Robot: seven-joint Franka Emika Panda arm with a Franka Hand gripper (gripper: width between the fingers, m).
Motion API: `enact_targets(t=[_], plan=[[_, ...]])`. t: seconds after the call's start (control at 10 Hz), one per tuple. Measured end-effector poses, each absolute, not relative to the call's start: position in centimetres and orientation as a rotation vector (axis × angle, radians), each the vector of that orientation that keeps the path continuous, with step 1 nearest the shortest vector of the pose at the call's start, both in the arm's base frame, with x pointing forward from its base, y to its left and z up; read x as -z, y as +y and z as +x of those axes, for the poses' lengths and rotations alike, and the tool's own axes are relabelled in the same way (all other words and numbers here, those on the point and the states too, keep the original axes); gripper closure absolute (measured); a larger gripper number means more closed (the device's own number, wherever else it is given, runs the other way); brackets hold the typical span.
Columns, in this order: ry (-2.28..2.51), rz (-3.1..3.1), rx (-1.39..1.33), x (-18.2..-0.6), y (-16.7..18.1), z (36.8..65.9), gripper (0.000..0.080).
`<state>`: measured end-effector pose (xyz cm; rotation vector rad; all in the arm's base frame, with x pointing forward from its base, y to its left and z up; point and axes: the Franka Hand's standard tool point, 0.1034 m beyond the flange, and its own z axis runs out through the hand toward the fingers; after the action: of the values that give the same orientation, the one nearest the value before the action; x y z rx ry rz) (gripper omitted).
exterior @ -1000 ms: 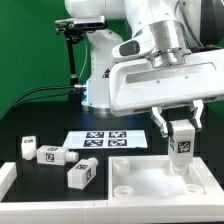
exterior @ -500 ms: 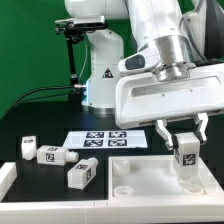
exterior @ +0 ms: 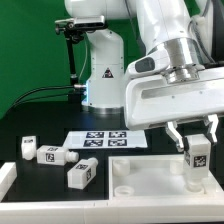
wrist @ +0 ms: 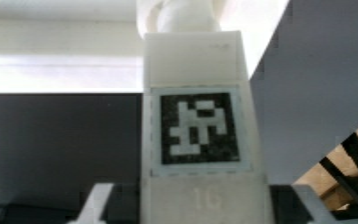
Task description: Assemble one leg
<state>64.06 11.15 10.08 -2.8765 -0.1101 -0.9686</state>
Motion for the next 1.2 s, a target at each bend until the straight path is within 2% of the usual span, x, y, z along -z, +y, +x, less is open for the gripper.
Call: enact_targets(t=[0.4,1.1,1.2], plan=[[-0.092,-2.886,0.953,-8.9,10.4,64.3,0.0512],[-0.107,-2.891,0.957,-8.9,10.9,64.0,0.0512],[-0.109,-2.894,0.939,-8.7,11.0,63.9,0.0431]])
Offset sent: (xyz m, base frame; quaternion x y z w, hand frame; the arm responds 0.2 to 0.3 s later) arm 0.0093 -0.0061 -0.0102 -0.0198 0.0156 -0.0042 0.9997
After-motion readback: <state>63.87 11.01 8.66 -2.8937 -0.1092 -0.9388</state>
